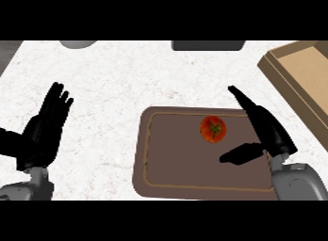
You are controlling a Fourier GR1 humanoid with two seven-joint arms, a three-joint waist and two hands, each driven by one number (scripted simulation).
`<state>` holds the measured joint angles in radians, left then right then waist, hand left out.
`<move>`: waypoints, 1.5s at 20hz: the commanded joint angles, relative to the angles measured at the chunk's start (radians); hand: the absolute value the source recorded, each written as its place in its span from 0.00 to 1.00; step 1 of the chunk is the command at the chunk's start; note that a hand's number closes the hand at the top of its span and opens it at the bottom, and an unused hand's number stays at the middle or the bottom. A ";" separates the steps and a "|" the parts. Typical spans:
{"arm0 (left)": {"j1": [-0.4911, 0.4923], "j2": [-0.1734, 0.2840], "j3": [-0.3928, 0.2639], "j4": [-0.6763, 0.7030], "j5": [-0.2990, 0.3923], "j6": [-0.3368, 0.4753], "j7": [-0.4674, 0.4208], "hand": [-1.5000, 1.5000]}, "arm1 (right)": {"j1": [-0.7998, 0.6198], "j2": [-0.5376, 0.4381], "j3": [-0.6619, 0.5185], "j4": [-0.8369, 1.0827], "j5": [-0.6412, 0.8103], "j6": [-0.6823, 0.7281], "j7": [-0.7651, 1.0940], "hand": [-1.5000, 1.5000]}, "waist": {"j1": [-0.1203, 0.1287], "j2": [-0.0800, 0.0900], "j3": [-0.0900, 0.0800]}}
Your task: Pick the tomato from the tray and place it in the cardboard box
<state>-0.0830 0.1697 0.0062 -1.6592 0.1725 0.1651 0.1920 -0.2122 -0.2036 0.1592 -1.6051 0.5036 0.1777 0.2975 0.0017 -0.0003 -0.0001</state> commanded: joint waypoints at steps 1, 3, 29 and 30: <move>-0.022 0.011 0.052 0.029 0.026 -0.060 -0.009 0.50 | 0.011 0.011 -0.012 0.028 0.040 0.014 -0.035 0.00 | -0.001 0.000 0.000; 0.008 -0.024 0.004 -0.047 -0.026 -0.017 0.032 0.50 | 0.024 0.040 -0.006 0.024 0.046 0.011 -0.042 0.00 | 0.000 0.000 0.000; 0.046 -0.037 0.090 -0.062 -0.022 -0.102 0.022 0.50 | 0.028 0.145 0.012 0.153 0.195 -0.048 -0.124 0.00 | 0.000 -0.001 0.000; -0.010 -0.064 0.080 0.056 -0.060 -0.081 -0.045 0.50 | 0.028 0.130 -0.014 0.204 0.179 -0.060 -0.199 0.00 | -0.001 0.000 0.000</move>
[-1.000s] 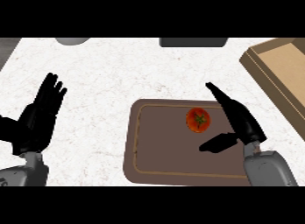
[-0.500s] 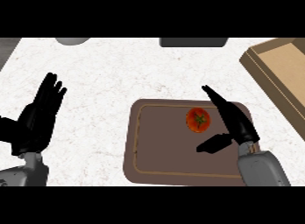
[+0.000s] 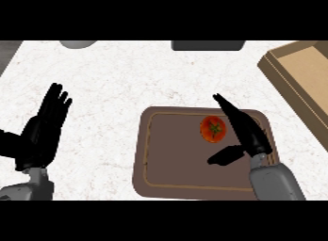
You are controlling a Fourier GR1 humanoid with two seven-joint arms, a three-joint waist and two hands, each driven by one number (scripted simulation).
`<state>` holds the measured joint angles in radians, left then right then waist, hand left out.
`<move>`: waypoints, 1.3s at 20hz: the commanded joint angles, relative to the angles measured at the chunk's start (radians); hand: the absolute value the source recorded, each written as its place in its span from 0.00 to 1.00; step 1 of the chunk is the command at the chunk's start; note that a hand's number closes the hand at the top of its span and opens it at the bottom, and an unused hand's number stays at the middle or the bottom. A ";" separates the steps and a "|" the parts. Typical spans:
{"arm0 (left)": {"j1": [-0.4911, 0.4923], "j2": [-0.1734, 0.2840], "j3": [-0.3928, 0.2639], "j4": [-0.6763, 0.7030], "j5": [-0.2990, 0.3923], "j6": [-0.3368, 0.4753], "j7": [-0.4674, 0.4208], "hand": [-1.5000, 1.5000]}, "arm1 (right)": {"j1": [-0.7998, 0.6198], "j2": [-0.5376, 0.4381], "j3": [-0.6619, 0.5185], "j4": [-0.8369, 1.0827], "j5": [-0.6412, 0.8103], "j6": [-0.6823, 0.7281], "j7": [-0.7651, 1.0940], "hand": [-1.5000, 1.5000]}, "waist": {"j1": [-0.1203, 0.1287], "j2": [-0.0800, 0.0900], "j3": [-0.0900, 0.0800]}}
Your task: Pick the tomato from the tray and place it in the cardboard box
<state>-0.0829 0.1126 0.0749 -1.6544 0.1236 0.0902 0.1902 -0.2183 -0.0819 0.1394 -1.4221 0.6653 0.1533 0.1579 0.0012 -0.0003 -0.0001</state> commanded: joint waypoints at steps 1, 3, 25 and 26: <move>-0.090 0.005 0.016 0.071 -0.017 0.010 0.003 0.50 | -0.061 0.001 -0.023 0.062 0.014 0.005 -0.015 1.00 | -0.001 0.001 0.000; -0.007 -0.022 -0.008 0.020 -0.024 0.014 -0.018 0.50 | -0.036 0.038 0.041 0.036 0.068 -0.049 -0.028 1.00 | 0.001 0.000 0.000; 0.007 -0.037 -0.017 -0.049 -0.035 0.023 0.030 0.50 | 0.030 -0.096 0.325 -0.300 0.440 0.079 0.012 1.00 | -0.004 -0.003 0.000; -0.038 -0.013 0.004 -0.043 -0.029 0.027 0.069 0.50 | 0.046 -0.098 0.350 -0.388 0.435 0.133 0.034 1.00 | -0.009 -0.004 0.000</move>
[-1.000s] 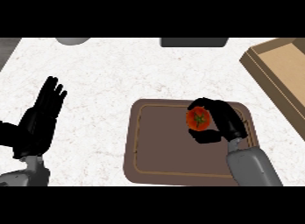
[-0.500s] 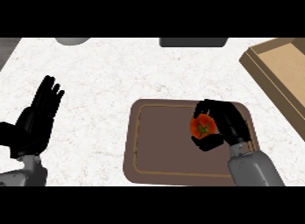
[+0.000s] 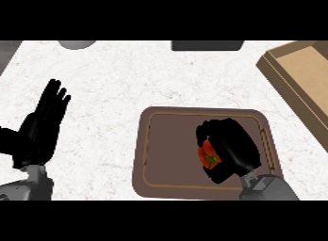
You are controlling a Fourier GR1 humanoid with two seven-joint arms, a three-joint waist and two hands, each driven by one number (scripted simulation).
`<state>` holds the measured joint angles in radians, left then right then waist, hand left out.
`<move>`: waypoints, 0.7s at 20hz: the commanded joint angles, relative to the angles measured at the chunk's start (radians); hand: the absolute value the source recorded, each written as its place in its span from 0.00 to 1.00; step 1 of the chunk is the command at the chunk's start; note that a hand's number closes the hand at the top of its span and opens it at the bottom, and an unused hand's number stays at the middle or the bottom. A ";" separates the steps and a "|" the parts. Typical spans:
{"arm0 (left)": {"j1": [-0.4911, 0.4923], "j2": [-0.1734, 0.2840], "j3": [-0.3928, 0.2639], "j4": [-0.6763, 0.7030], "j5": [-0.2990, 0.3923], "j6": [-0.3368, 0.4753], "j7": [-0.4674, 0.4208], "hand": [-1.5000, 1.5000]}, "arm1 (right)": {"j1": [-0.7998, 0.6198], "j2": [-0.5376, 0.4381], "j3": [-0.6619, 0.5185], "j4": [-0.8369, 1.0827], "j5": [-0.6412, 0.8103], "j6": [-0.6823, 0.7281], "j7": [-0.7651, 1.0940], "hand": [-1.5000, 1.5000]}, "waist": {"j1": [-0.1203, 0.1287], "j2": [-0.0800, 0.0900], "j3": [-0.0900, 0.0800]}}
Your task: Pick the tomato from the tray and place it in the cardboard box
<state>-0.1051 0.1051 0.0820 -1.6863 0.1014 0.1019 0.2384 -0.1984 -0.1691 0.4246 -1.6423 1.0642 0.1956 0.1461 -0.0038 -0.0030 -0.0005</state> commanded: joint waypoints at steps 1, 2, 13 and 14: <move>-0.018 0.033 0.028 -0.034 0.024 -0.009 0.065 0.50 | 0.047 -0.052 0.060 -0.251 0.031 0.115 0.039 1.00 | -0.006 -0.003 0.000; 0.001 0.034 0.030 0.007 0.026 -0.037 0.002 0.50 | 0.002 -0.018 0.090 -0.197 0.083 0.098 0.053 1.00 | 0.001 0.000 0.000; -0.026 -0.018 -0.004 0.054 -0.012 0.000 -0.036 0.50 | -0.102 0.111 -0.223 -0.512 -0.052 0.185 0.294 1.00 | -0.007 0.002 0.000; -0.012 0.023 0.023 0.014 0.023 -0.035 -0.002 0.50 | -0.132 0.140 -0.223 -0.483 -0.017 0.152 0.329 1.00 | 0.003 0.001 0.000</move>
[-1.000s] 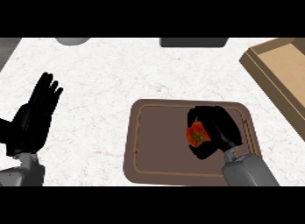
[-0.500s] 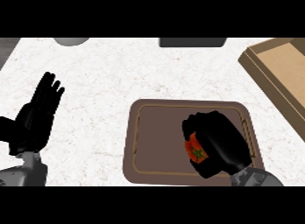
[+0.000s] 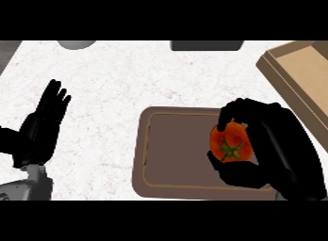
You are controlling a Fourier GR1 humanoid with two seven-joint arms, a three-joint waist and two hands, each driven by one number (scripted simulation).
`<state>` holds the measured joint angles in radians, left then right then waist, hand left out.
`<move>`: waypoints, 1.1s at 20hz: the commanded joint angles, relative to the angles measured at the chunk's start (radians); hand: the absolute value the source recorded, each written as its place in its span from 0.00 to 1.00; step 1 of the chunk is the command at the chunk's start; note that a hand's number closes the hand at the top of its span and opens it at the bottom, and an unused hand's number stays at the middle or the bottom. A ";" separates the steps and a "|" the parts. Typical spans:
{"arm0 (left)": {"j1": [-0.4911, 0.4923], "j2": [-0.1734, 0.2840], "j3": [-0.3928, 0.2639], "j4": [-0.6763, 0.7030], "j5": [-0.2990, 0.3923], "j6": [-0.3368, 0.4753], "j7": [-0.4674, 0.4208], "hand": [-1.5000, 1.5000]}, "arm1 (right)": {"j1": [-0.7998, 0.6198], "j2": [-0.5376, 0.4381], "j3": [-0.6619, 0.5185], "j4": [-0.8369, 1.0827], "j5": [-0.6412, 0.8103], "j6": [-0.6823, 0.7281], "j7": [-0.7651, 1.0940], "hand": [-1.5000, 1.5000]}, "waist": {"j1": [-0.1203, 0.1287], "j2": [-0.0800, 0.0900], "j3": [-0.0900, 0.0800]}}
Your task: Pick the tomato from the tray and place it in the cardboard box
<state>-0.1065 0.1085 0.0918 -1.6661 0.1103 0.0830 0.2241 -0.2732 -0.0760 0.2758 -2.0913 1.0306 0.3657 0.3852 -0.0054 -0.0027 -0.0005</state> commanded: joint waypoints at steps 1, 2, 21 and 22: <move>0.031 -0.002 -0.012 -0.052 -0.008 0.006 0.018 0.50 | 0.018 -0.011 -0.146 -0.037 -0.009 -0.073 0.012 1.00 | 0.004 0.001 0.001; 0.017 0.006 -0.005 -0.053 -0.001 0.000 0.024 0.50 | -0.132 0.019 -0.183 0.002 -0.005 -0.003 0.103 1.00 | 0.011 0.002 0.000; 0.007 -0.034 -0.025 0.023 -0.037 0.015 -0.039 0.50 | -0.323 -0.349 -0.606 0.623 -0.083 -0.212 -0.206 1.00 | 0.016 0.005 0.001; -0.022 -0.019 0.000 0.049 -0.009 -0.002 -0.033 0.50 | -0.331 -0.380 -0.625 0.715 -0.075 -0.266 -0.280 1.00 | 0.019 0.008 0.001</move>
<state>-0.1228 0.0924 0.0867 -1.6380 0.0972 0.0854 0.2079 -0.5610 -0.3896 -0.3150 -1.5665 0.9291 0.2006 0.2083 0.0092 0.0038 0.0003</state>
